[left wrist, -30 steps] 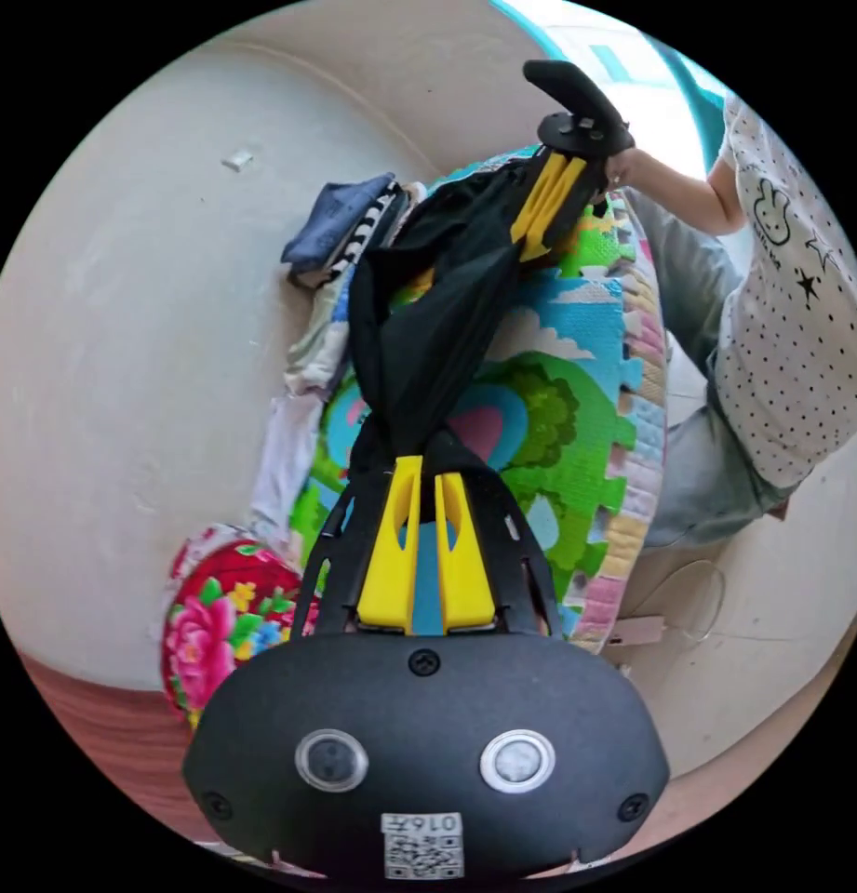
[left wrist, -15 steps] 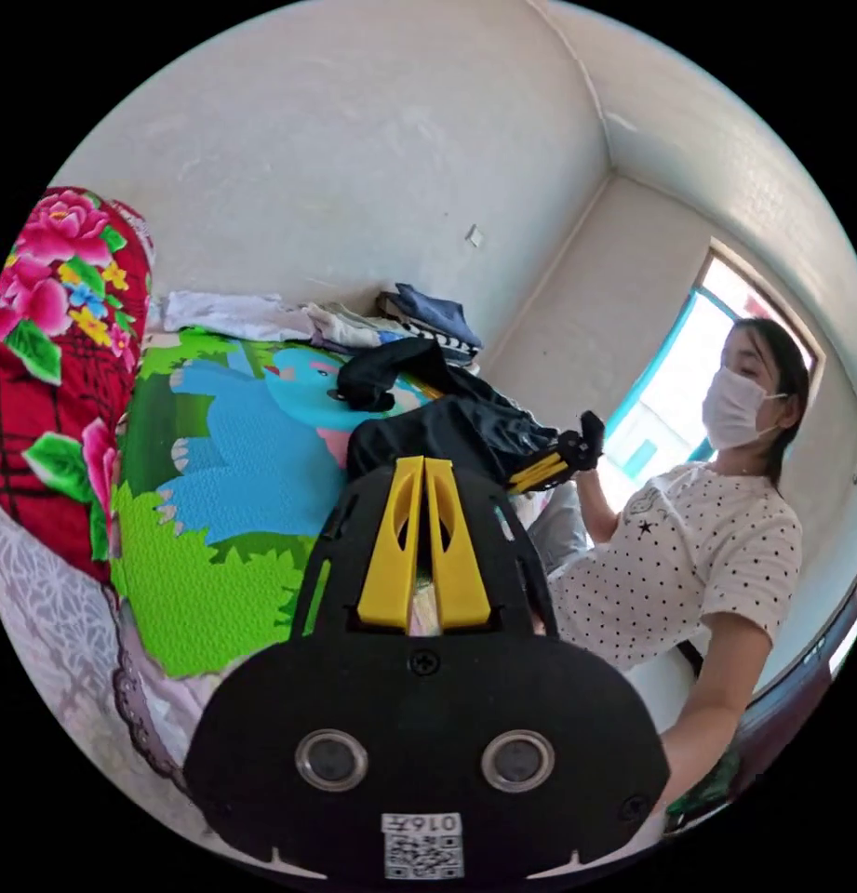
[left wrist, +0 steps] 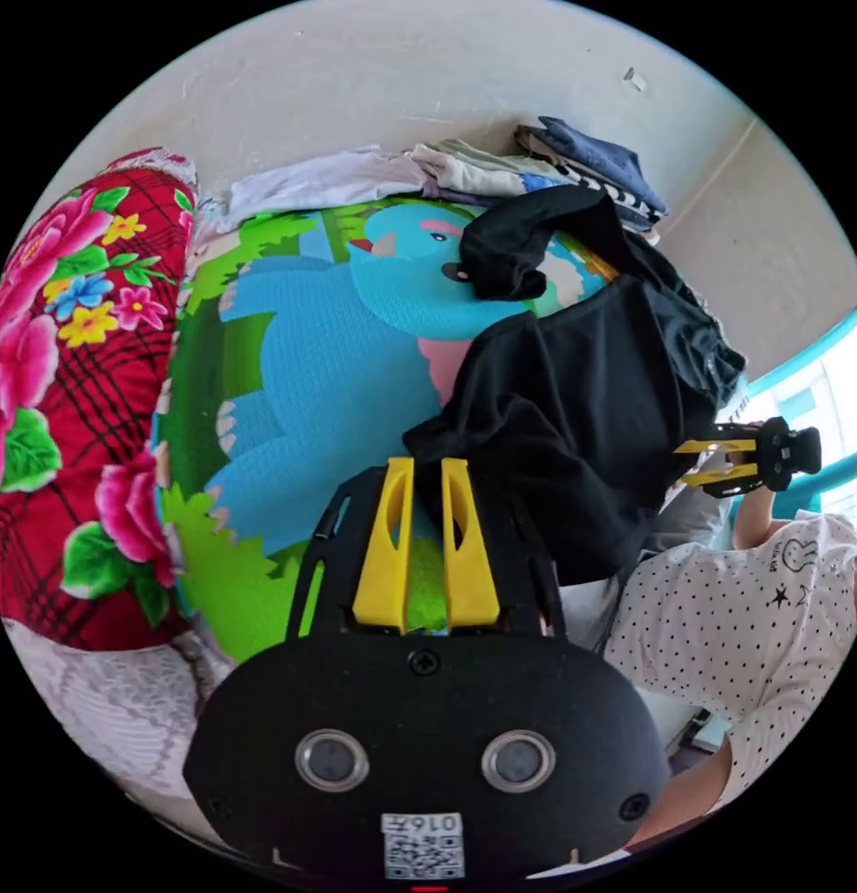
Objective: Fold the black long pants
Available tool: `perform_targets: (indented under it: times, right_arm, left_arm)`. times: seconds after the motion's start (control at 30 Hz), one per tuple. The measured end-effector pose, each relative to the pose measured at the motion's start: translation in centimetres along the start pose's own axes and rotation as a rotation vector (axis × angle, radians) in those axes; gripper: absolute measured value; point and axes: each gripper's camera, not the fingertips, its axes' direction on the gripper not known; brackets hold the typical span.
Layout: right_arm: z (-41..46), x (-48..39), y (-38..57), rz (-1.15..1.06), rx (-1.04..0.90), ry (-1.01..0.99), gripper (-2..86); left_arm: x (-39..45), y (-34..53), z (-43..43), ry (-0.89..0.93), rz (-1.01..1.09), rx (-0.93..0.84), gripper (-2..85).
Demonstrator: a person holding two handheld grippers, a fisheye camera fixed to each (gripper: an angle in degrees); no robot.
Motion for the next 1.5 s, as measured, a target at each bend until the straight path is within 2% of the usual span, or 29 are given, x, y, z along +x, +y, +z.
perform_targets:
  times: [0.17, 0.27, 0.33, 0.4, 0.47, 0.57, 0.67, 0.77, 0.9, 0.97, 1.07, 1.13, 1.2, 1.27, 1.33, 1.4, 1.5]
  right_arm:
    - [0.2, 0.3, 1.1, 0.072, 0.06, -0.056, 6.3]
    - [0.3, -0.7, 1.8, 0.044, 0.06, -0.024, 6.3]
    - [-0.4, -1.1, 2.8, 0.016, 0.067, -0.008, 6.5]
    - [-2.1, -0.4, 4.7, 0.058, 0.13, 0.0, 6.6]
    - [-5.2, 2.3, 9.2, 0.218, 0.255, 0.093, 6.7]
    - [-8.1, 6.6, 17.1, 0.507, 0.283, 0.272, 6.7]
    - [-9.8, 9.7, 25.5, 0.748, 0.205, 0.334, 6.5]
    - [-11.3, 9.3, 32.3, 0.89, 0.211, 0.351, 6.0]
    - [-12.2, 7.1, 36.8, 0.942, 0.237, 0.376, 5.4]
    - [-12.2, 6.1, 38.2, 0.962, 0.197, 0.401, 5.4]
    - [-12.1, 5.3, 39.1, 0.968, 0.175, 0.426, 5.5]
    - [-12.1, 5.0, 39.2, 0.964, 0.186, 0.425, 5.5]
    - [-12.1, 4.7, 38.8, 0.946, 0.207, 0.422, 5.3]
    - [-12.0, 4.3, 37.5, 0.908, 0.246, 0.414, 5.3]
    - [-11.9, 4.0, 35.9, 0.867, 0.285, 0.402, 5.3]
    - [-11.7, 3.7, 33.8, 0.805, 0.331, 0.372, 5.4]
    - [-10.5, 2.9, 29.7, 0.659, 0.381, 0.292, 6.1]
  left_arm:
    - [-1.1, -2.6, -3.5, -0.128, -0.048, -0.107, 0.5]
    - [-2.1, -2.8, -3.9, -0.308, -0.153, -0.162, -0.7]
    - [-2.0, -3.0, -3.8, -0.277, -0.175, -0.146, -0.8]
    - [0.1, -3.5, -3.5, -0.096, -0.07, -0.03, -0.7]
    - [2.1, -4.2, -3.0, 0.027, 0.005, 0.046, -0.3]
    - [5.3, -6.5, -1.9, 0.114, 0.097, 0.13, 2.5]
    - [7.7, -10.0, -1.0, 0.105, 0.132, 0.196, 6.2]
    - [9.6, -14.4, 0.3, 0.117, 0.153, 0.222, 7.9]
    - [11.9, -20.4, 3.4, 0.128, 0.137, 0.102, 9.5]
    - [12.5, -22.1, 3.8, 0.046, 0.09, 0.081, 7.4]
    - [13.4, -23.7, 1.3, -0.073, 0.07, 0.17, 4.7]
    - [14.4, -23.9, -1.8, -0.061, 0.083, 0.287, 4.3]
    - [17.3, -23.1, -6.5, 0.018, 0.205, 0.474, 3.9]
    - [20.9, -21.9, -9.3, 0.064, 0.383, 0.55, 3.8]
    - [25.2, -20.8, -10.2, 0.1, 0.572, 0.496, 3.8]
    - [30.9, -19.0, -8.7, 0.138, 0.763, 0.329, 4.0]
    - [36.6, -16.2, -3.9, 0.082, 0.886, 0.157, 4.4]
